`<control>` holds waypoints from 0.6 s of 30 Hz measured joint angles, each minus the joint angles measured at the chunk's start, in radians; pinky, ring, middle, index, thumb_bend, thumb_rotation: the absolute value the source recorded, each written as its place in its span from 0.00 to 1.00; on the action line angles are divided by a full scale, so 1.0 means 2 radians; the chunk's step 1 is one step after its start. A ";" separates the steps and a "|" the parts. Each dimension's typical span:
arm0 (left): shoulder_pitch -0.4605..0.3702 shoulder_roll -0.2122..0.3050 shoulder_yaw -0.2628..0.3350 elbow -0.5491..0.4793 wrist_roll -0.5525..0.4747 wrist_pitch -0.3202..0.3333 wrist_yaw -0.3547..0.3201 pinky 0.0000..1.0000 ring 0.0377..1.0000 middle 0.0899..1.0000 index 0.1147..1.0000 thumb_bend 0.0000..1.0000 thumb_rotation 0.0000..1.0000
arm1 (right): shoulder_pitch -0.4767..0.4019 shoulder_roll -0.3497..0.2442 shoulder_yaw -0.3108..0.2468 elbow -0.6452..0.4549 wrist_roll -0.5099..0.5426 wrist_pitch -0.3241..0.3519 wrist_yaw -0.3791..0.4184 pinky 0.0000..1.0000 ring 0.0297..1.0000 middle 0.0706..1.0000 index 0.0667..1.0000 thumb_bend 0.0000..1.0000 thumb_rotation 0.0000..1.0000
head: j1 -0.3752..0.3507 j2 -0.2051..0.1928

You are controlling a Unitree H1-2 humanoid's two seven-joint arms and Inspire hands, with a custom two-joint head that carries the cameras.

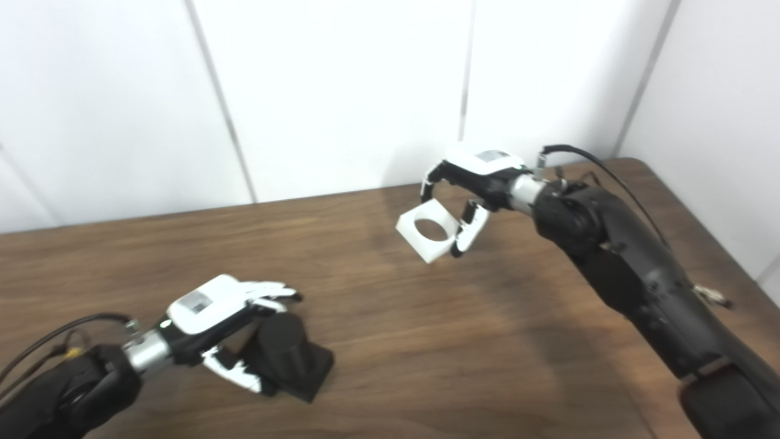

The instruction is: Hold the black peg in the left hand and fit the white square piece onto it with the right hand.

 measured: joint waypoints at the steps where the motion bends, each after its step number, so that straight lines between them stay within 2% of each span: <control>1: 0.000 -0.001 0.003 -0.001 0.002 0.000 -0.005 0.80 0.89 0.87 0.43 0.52 0.07 | 0.002 0.001 -0.001 -0.007 0.008 -0.002 0.004 0.71 0.82 0.75 0.44 0.52 0.14 | 0.002 0.001; 3: 0.000 -0.005 0.009 -0.001 0.004 0.000 -0.013 0.78 0.89 0.87 0.43 0.52 0.07 | 0.004 0.003 -0.002 -0.019 0.018 -0.003 0.014 0.71 0.82 0.76 0.44 0.52 0.14 | 0.018 0.005; 8: 0.003 -0.010 0.019 -0.001 0.013 0.000 -0.018 0.77 0.88 0.86 0.43 0.52 0.08 | 0.007 0.011 -0.003 -0.052 0.032 -0.003 0.035 0.70 0.82 0.77 0.44 0.51 0.14 | 0.028 0.010; 18: 0.002 -0.021 0.028 0.004 0.026 0.000 -0.017 0.77 0.89 0.86 0.43 0.52 0.08 | 0.007 0.034 0.004 -0.083 0.048 -0.024 0.050 0.69 0.82 0.77 0.44 0.51 0.14 | 0.057 0.015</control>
